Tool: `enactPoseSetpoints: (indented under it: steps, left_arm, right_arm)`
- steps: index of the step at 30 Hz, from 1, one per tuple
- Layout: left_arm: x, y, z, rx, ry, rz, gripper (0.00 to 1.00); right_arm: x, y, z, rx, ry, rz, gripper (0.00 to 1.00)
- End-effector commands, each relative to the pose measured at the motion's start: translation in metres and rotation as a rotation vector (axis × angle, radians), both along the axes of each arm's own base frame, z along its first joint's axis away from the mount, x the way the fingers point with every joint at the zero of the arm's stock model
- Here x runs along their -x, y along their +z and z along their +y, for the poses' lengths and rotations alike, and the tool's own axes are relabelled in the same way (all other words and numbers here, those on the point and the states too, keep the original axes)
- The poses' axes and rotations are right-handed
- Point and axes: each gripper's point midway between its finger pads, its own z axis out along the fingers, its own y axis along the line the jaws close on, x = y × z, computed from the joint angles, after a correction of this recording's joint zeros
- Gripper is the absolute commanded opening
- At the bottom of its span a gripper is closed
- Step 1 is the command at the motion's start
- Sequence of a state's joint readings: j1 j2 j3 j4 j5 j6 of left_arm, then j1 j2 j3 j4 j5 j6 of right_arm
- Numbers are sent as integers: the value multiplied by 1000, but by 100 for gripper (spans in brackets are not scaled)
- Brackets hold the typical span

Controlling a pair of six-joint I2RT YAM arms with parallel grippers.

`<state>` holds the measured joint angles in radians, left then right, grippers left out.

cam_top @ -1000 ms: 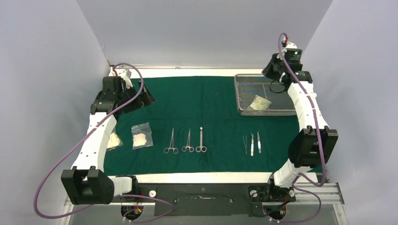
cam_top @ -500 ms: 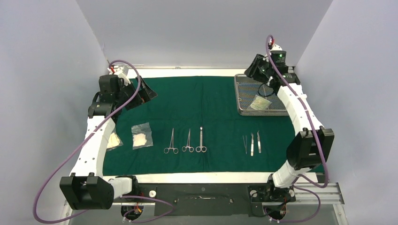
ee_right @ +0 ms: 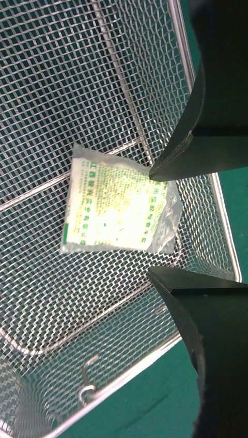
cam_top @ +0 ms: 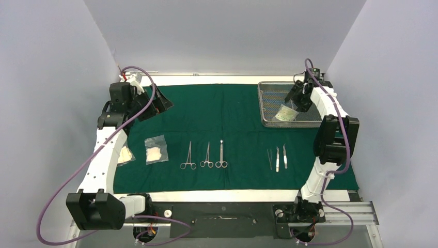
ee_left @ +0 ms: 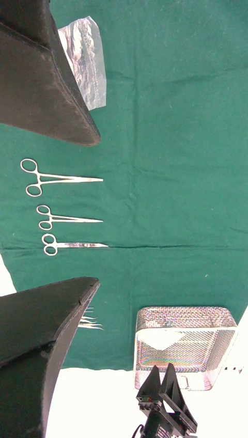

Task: Open and lay out the surgical kit
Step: Pick up the medical item from the container.

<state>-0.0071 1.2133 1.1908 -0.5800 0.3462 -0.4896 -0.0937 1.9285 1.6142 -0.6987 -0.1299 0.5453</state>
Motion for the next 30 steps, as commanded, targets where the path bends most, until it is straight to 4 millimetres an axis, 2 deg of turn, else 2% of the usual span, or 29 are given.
enactPoseSetpoints:
  steps: [1,11,17,22,27,30]
  left_arm:
    - [-6,6,-1,1,-13,-30,96]
    - [-8,-1,0,1,-3,-9,96]
    - [-7,-1,0,4,5,-8,96]
    - [-6,-1,0,12,10,-3,96]
    - [-6,1,0,17,16,-6,96]
    - [-6,3,0,18,18,-11,96]
  right_arm:
    - [8,-11,-12,-12,-52,43,57]
    - [16,-55,-24,-19,-60,165,56]
    - [11,-65,-22,-39,-51,152,55]
    - [13,-77,-23,-62,-61,170,45]
    - [12,-80,-24,-88,-68,152,33]
    - [6,-74,-23,-90,-55,112,20]
